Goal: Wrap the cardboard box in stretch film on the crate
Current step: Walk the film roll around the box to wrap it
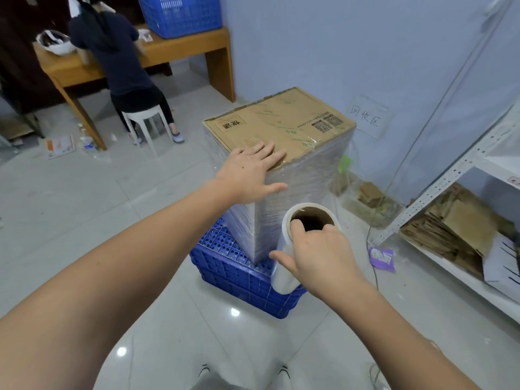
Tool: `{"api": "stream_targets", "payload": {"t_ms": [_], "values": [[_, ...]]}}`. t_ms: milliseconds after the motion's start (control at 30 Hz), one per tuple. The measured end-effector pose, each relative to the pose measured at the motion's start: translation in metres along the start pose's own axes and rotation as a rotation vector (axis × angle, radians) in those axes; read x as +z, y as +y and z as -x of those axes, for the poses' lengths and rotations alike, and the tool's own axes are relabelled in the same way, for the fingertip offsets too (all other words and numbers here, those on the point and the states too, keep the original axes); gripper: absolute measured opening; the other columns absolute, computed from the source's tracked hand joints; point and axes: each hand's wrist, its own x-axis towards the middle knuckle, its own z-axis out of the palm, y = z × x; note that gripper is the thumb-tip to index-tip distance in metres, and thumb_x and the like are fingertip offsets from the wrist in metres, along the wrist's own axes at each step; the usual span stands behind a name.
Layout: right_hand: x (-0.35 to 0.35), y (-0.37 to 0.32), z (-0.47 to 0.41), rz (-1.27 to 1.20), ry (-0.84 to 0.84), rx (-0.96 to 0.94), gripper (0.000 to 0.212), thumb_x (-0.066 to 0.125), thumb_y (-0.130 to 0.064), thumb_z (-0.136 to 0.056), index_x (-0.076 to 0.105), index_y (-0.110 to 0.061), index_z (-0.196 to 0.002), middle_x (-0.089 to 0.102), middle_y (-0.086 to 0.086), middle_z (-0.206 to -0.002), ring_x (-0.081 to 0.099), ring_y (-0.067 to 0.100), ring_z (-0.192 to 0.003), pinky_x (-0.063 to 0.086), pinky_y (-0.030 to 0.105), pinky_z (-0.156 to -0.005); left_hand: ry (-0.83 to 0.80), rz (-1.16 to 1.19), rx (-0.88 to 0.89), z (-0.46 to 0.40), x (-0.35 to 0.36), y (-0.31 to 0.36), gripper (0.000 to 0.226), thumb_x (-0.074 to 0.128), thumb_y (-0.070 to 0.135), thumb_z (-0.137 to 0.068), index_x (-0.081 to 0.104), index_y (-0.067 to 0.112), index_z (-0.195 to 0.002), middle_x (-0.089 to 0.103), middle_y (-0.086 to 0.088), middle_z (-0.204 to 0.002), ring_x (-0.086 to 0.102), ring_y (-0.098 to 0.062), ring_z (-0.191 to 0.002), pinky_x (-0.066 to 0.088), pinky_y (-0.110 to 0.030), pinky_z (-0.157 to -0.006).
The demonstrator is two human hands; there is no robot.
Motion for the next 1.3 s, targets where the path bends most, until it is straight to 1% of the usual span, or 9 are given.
{"api": "stream_targets", "payload": {"t_ms": [167,367,433,500,567,667,800,1133,1300], "values": [[0.002,-0.011,-0.011,-0.080,-0.064,0.205,0.046,0.047,-0.061,-0.093,0.027,-0.025,-0.074,0.040,-0.006,-0.064,0.043,0.023,-0.068,0.027,0.035,-0.056,-0.052,-0.052,0.250,-0.002,-0.010,-0.040,0.115,0.041,0.099,-0.074,0.003,0.040,-0.164,0.007,0.004,-0.173,0.013,-0.017,-0.158,0.021,-0.045,-0.120],[0.004,-0.054,-0.016,-0.009,-0.103,0.430,0.012,0.045,-0.028,-0.093,0.039,-0.019,-0.098,0.053,-0.001,-0.076,0.045,0.026,-0.071,0.031,0.034,-0.060,0.052,-0.123,0.471,-0.018,0.000,-0.069,0.114,0.058,0.088,-0.076,0.009,0.036,-0.165,0.017,0.003,-0.172,0.026,-0.023,-0.152,0.026,-0.040,-0.116],[0.008,-0.067,-0.025,0.061,-0.061,0.497,0.025,0.047,-0.043,-0.092,0.040,-0.019,-0.097,0.056,-0.001,-0.070,0.044,0.025,-0.068,0.030,0.034,-0.060,0.098,-0.111,0.517,-0.020,0.005,-0.072,0.112,0.056,0.089,-0.075,0.013,0.035,-0.164,0.024,0.001,-0.170,0.030,-0.024,-0.150,0.026,-0.042,-0.116],[0.016,-0.073,-0.035,0.125,-0.004,0.586,0.053,0.044,-0.074,-0.085,0.036,-0.021,-0.084,0.045,-0.004,-0.056,0.042,0.024,-0.062,0.030,0.034,-0.057,0.136,-0.081,0.542,-0.021,0.011,-0.075,0.112,0.058,0.089,-0.073,0.020,0.034,-0.162,0.031,0.000,-0.167,0.033,-0.025,-0.148,0.025,-0.044,-0.118],[0.024,-0.072,-0.042,0.144,0.114,0.623,0.065,0.048,-0.085,-0.074,0.036,-0.021,-0.072,0.031,-0.005,-0.045,0.039,0.025,-0.054,0.027,0.031,-0.050,0.158,-0.054,0.561,-0.023,0.015,-0.078,0.111,0.059,0.089,-0.072,0.025,0.033,-0.161,0.034,-0.002,-0.165,0.033,-0.025,-0.148,0.023,-0.048,-0.122],[0.028,-0.071,-0.045,0.101,0.180,0.585,0.065,0.068,-0.074,-0.065,0.034,-0.019,-0.063,0.022,-0.005,-0.041,0.033,0.023,-0.048,0.020,0.027,-0.046,0.121,-0.048,0.576,-0.027,0.017,-0.078,0.111,0.057,0.088,-0.074,0.020,0.032,-0.162,0.025,-0.004,-0.169,0.023,-0.026,-0.155,0.018,-0.053,-0.125],[0.034,-0.080,-0.039,0.092,0.199,0.509,0.053,0.086,-0.051,-0.061,0.049,-0.014,-0.057,0.036,0.002,-0.037,0.039,0.025,-0.043,0.026,0.025,-0.042,0.098,-0.078,0.578,-0.030,0.019,-0.078,0.111,0.048,0.090,-0.078,0.010,0.031,-0.164,0.014,-0.005,-0.172,0.015,-0.027,-0.157,0.018,-0.054,-0.126],[0.027,-0.116,-0.037,-0.068,0.227,0.200,0.055,0.082,-0.047,-0.063,0.030,-0.028,-0.063,0.024,-0.008,-0.048,0.026,0.020,-0.052,0.024,0.023,-0.052,0.063,-0.094,0.585,-0.028,0.021,-0.063,0.108,0.044,0.091,-0.080,0.005,0.033,-0.164,0.010,-0.004,-0.173,0.010,-0.027,-0.159,0.013,-0.055,-0.126],[0.029,-0.124,-0.055,-0.110,0.175,0.136,0.044,0.083,-0.047,-0.063,0.047,-0.023,-0.057,0.025,-0.010,-0.050,0.028,0.018,-0.052,0.023,0.024,-0.056,0.050,-0.085,0.566,-0.027,0.020,-0.061,0.106,0.047,0.087,-0.083,0.005,0.034,-0.164,0.009,-0.003,-0.173,0.009,-0.026,-0.159,0.011,-0.055,-0.127]]}}
